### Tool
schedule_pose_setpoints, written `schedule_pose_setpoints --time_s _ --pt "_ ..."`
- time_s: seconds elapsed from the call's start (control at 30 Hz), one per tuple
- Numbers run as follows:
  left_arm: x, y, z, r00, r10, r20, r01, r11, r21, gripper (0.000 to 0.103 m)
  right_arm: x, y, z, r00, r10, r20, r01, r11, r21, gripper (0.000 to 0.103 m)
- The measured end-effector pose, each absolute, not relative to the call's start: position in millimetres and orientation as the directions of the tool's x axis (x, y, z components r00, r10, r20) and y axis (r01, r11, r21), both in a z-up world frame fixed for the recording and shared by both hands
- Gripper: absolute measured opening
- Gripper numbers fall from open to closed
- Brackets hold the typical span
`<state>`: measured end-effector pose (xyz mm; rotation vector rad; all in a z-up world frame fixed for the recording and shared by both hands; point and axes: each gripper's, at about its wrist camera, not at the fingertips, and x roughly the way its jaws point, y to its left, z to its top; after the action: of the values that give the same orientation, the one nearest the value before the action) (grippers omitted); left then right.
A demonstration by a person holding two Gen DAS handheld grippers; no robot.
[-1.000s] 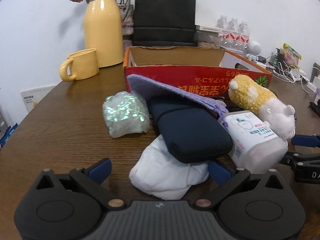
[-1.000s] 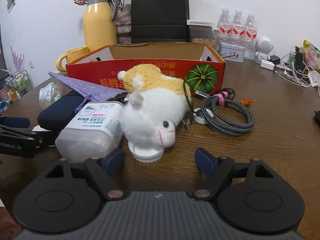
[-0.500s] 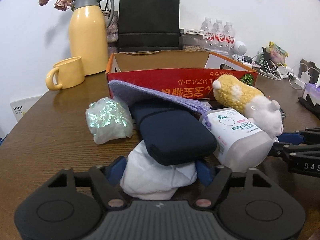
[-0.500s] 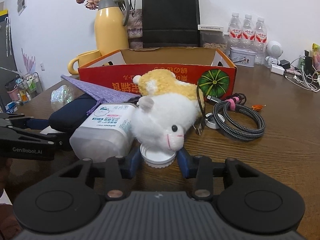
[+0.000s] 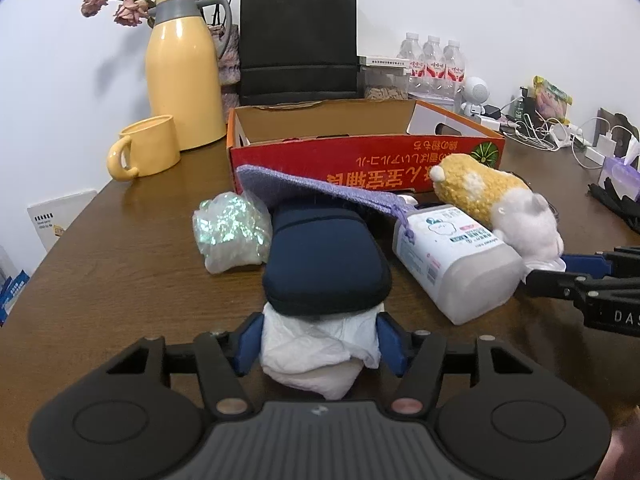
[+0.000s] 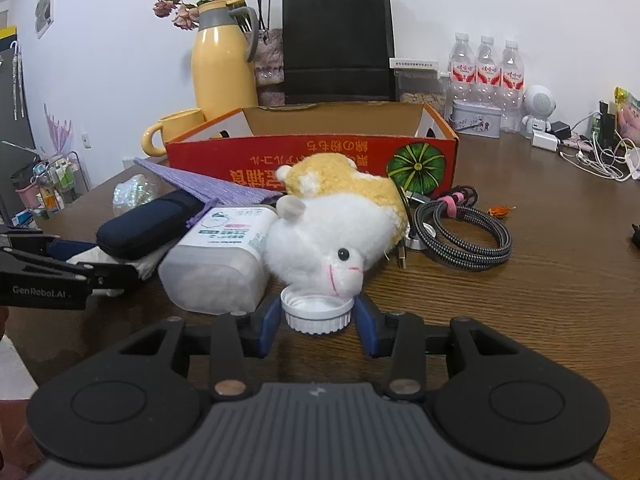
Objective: Organize objects
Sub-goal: 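Grasp the white cloth with the left tool while the right tool grasps the jar lid, then carry the cloth and lid into the box and open both tools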
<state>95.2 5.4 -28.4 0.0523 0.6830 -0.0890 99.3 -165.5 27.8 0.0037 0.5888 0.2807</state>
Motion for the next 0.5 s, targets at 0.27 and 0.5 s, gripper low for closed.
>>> schedule_pose_setpoints --time_s 0.27,0.5 --pt "72 4 -26 0.761 -0.073 -0.645 0.109 0.994 0.016 0.059 83 -167 32 0.802 0.265 -0.536 -0.261 0.962 0.084 0.041" --pt "51 -5 -23 0.751 -0.112 -0.651 0.146 0.989 -0.002 0.059 67 -166 39 0.813 0.269 -0.516 -0.269 0.960 0.078 0.041"
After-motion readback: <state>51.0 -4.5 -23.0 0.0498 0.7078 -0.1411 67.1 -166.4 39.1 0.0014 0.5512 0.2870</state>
